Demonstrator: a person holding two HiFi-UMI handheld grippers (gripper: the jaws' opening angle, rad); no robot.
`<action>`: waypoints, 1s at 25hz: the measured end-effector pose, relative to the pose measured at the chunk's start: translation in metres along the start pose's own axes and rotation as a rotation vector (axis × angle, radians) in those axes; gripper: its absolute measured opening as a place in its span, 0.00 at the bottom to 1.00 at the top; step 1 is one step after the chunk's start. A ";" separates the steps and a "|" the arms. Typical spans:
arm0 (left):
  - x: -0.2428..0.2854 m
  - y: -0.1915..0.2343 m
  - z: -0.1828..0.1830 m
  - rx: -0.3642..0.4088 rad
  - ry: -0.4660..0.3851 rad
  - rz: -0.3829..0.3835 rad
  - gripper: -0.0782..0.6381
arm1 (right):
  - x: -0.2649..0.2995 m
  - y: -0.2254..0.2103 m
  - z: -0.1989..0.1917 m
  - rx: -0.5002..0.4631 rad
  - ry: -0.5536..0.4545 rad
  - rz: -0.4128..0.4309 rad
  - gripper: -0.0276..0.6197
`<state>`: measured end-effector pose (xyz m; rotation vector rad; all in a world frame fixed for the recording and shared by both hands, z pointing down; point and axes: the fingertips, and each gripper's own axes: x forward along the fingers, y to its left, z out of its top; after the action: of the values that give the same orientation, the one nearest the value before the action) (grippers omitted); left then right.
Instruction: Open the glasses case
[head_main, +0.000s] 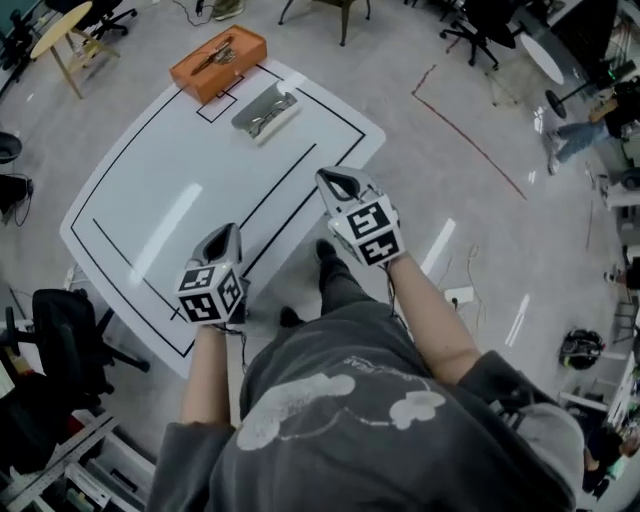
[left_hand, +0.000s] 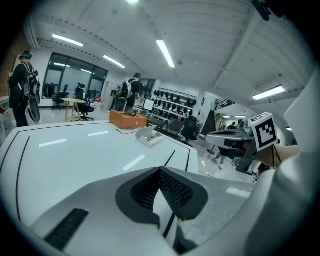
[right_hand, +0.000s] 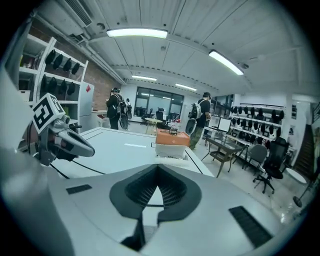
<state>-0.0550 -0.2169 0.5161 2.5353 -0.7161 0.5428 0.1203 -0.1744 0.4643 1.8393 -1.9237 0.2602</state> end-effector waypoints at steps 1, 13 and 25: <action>-0.004 -0.003 -0.002 0.007 0.003 -0.019 0.11 | -0.008 0.003 -0.006 0.007 0.009 -0.015 0.04; -0.026 -0.039 -0.009 0.021 -0.015 -0.036 0.11 | -0.063 0.010 -0.036 0.082 0.024 -0.041 0.04; -0.080 -0.118 -0.044 -0.016 -0.064 0.037 0.11 | -0.148 0.028 -0.070 0.060 -0.013 0.041 0.04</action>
<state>-0.0625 -0.0732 0.4778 2.5388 -0.7893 0.4677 0.1061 -0.0093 0.4637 1.8453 -1.9842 0.3239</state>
